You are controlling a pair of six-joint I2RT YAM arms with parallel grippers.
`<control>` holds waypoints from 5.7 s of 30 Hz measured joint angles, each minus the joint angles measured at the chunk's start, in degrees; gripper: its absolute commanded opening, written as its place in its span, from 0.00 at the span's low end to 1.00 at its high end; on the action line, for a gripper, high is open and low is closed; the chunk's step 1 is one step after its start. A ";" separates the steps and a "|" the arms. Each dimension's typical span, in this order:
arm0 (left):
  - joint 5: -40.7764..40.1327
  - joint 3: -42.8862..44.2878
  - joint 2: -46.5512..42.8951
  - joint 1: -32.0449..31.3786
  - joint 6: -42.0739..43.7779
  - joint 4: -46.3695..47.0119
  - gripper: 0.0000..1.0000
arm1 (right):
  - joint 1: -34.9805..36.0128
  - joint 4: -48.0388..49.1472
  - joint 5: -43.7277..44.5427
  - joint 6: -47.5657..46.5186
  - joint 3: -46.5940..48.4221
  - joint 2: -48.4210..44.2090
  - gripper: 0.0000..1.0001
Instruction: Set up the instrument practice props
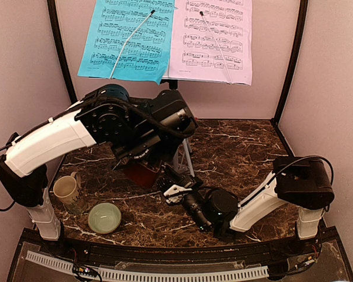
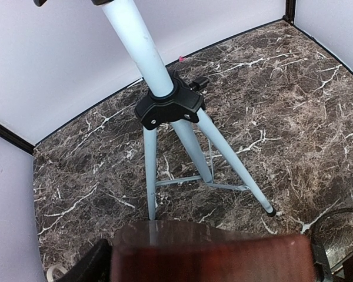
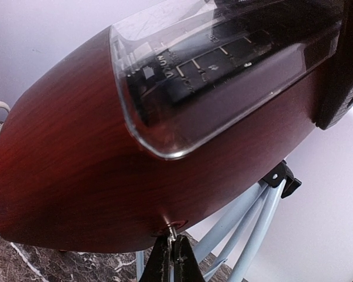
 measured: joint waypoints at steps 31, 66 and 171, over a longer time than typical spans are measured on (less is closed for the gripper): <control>-1.09 -36.52 -19.91 -1.22 12.70 39.98 0.00 | -2.23 -6.64 -5.84 20.55 -7.52 -8.59 0.31; 18.88 -73.02 -19.06 7.78 22.97 88.11 0.00 | -7.23 -58.38 -11.74 58.69 -16.39 -44.98 1.00; 36.48 -86.18 -28.65 13.18 27.52 102.49 0.32 | -19.74 -73.40 -39.08 88.54 6.60 -28.20 0.66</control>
